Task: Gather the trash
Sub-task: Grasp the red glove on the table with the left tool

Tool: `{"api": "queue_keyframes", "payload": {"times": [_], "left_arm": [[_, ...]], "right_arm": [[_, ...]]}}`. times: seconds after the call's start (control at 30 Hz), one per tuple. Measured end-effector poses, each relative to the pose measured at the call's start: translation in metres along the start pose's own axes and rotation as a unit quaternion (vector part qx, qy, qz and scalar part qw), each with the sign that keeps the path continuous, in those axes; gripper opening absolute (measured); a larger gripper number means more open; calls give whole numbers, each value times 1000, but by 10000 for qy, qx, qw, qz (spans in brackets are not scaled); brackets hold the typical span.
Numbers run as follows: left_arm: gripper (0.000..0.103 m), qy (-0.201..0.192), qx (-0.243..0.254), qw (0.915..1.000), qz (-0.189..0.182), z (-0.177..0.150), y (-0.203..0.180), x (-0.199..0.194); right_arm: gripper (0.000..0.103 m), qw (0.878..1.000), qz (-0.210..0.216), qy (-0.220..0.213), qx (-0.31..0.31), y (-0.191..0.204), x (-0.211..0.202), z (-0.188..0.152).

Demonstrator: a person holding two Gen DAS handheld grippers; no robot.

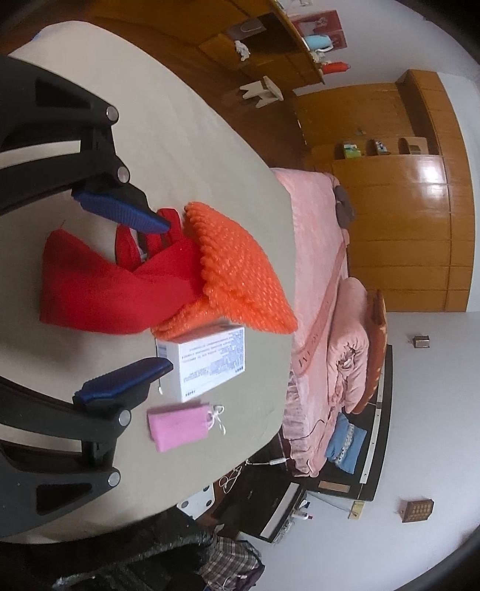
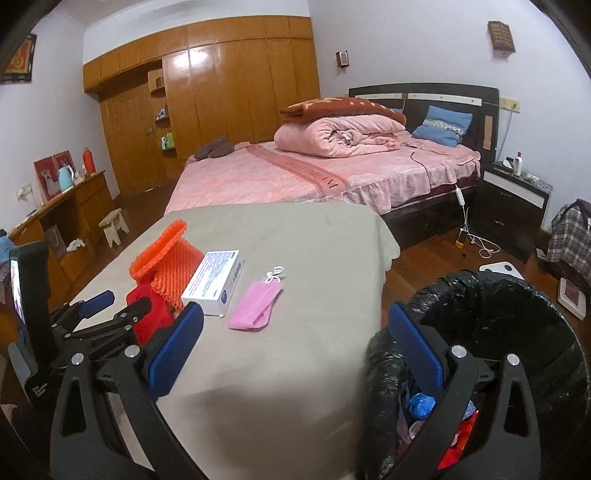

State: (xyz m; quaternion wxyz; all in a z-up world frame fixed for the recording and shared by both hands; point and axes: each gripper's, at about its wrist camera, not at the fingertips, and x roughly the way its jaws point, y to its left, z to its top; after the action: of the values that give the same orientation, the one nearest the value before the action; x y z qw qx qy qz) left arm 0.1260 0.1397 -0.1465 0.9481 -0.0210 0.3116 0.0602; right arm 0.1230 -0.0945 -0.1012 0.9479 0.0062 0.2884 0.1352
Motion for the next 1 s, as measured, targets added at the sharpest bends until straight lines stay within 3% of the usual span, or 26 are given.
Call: {"api": "queue_keyframes", "payload": {"times": [0.3, 0.4, 0.67, 0.8, 1.0], "left_arm": [[64, 164, -57, 9998, -15, -2, 3, 15], [57, 270, -18, 9996, -51, -2, 0, 19], [15, 417, -41, 9989, -197, -4, 0, 26], [7, 362, -261, 9986, -299, -4, 10, 24], [6, 228, -289, 9990, -237, -1, 17, 19]], "right_arm": [[97, 10000, 22, 41, -67, 3, 12, -2], [97, 9999, 32, 57, -90, 6, 14, -4], [97, 9997, 74, 155, -153, 13, 29, -6], [97, 9997, 64, 241, -88, 17, 46, -7], [97, 9987, 27, 494, 126, 21, 81, -8]]}}
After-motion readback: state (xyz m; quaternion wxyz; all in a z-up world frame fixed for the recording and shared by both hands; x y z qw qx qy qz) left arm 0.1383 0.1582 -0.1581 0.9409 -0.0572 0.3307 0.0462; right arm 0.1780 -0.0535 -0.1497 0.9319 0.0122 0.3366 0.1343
